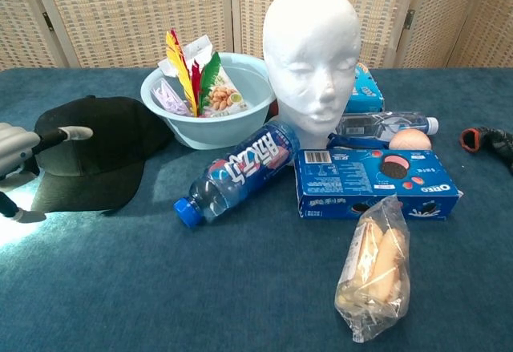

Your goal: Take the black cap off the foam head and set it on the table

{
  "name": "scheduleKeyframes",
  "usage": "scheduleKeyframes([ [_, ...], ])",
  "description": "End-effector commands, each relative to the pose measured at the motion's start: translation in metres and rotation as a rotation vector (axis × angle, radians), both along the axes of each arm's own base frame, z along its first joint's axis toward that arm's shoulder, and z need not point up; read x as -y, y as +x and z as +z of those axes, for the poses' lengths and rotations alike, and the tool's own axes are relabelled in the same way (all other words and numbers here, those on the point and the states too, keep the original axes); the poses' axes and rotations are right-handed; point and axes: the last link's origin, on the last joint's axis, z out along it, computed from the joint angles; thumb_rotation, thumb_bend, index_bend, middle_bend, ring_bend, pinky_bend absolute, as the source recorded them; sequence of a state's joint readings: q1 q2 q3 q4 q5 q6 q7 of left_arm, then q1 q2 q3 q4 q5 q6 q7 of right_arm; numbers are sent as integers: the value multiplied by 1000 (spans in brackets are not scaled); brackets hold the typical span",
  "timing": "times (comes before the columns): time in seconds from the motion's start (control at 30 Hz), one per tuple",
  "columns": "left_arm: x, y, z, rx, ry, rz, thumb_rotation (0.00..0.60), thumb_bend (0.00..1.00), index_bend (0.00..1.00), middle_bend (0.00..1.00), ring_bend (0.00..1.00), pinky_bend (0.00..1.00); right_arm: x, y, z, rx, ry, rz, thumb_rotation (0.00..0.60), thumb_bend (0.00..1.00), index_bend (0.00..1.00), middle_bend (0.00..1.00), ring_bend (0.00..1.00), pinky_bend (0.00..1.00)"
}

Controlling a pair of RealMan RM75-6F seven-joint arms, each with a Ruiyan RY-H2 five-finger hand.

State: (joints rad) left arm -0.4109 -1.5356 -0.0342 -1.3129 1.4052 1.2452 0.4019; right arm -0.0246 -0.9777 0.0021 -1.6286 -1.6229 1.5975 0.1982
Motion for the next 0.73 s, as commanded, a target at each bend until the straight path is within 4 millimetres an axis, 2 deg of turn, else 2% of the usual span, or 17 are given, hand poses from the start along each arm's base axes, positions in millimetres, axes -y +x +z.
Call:
scheduleKeyframes([
  [0.03,2,0,8,-5,18,27,600,0,0,915,966,1000,0,0,0,0,0,0,600,138,293,310,193,214],
  [0.23,8,-1,28,16,68,69,600,0,0,860,916,1000,0,-1,1,-2,-4,-5,600,137,293,310,193,214],
  [0.5,24,-12,68,134,206,150,600,0,0,686,721,996,3,-3,0,-12,14,-24,600,138,293,310,193,214],
  [0.63,38,-20,85,156,242,189,600,0,84,549,604,897,7,-2,-3,-13,27,-18,600,137,293,310,193,214],
  [0.73,51,-23,96,173,263,208,600,0,115,447,492,772,9,-1,-5,-14,39,-7,600,138,293,310,193,214],
])
